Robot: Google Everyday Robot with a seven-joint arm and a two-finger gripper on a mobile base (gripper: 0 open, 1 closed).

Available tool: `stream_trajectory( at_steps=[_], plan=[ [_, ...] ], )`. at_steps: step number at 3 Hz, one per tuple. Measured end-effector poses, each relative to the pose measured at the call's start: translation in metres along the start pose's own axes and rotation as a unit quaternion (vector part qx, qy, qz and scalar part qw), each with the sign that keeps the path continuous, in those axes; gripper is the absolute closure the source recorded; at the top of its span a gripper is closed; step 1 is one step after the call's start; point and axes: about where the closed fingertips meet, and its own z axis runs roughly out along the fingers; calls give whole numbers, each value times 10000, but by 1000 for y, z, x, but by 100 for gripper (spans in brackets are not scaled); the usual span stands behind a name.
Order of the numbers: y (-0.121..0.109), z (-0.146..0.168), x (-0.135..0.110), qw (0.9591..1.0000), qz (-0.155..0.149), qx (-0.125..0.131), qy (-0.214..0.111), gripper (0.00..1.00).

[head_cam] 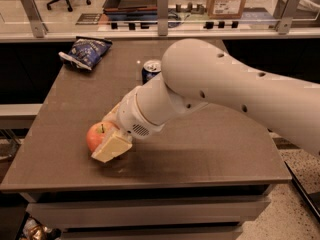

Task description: Move apple near blue chip bag

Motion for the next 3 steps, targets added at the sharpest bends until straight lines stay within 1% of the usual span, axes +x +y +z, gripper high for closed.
stream_trajectory(
  at_steps=[1,2,3],
  plan=[
    [1,0,-2,10000,-20,5,4,100],
    [-9,-7,-3,9999,107,106,3,100],
    [-35,-22,-7,9988,383,283,84,100]
  ],
)
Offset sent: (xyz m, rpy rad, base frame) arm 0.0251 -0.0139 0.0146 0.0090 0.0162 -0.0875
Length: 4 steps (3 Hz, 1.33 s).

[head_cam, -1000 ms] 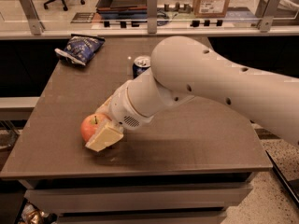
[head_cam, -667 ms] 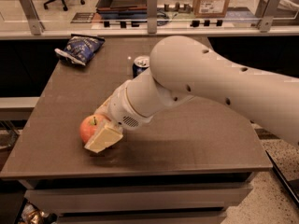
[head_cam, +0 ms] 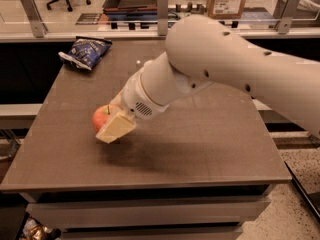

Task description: Move apple near blue chip bag

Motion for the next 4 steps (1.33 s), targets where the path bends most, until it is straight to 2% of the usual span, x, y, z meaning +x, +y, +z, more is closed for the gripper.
stream_trajectory(
  at_steps=[1,3,4],
  plan=[
    [-40,-16,-10,9997,175,125,150,100],
    [-107,-44,-61,9990,-160,172,387,100],
    [-143,-53,-83,9983,-347,298,354,100]
  ],
)
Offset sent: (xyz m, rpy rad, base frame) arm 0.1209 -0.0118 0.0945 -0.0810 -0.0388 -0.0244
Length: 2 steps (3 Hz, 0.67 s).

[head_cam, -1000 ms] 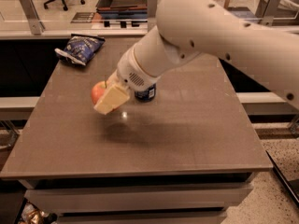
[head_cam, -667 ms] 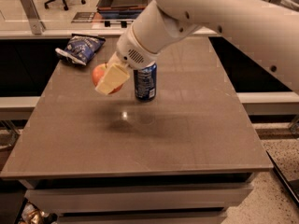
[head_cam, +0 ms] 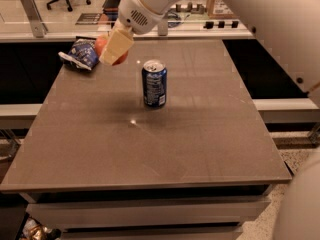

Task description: Move apple near blue chip bag

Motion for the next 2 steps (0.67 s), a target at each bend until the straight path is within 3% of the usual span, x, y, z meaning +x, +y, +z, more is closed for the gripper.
stream_trajectory(
  at_steps=[1,2],
  plan=[
    [-41,6,0,9996,-73,193,-174,100],
    [-76,25,15,9982,-47,417,-434,100]
  ],
)
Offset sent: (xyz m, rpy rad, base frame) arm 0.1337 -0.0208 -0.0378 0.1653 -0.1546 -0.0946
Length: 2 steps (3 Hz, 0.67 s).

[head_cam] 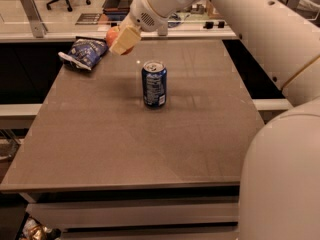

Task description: Move apple near blue chip bag

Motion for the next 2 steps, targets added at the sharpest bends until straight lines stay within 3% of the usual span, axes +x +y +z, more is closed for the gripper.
stream_trajectory(
  at_steps=[2],
  plan=[
    [-44,45,39,9972,81,701,-258,100]
  ],
)
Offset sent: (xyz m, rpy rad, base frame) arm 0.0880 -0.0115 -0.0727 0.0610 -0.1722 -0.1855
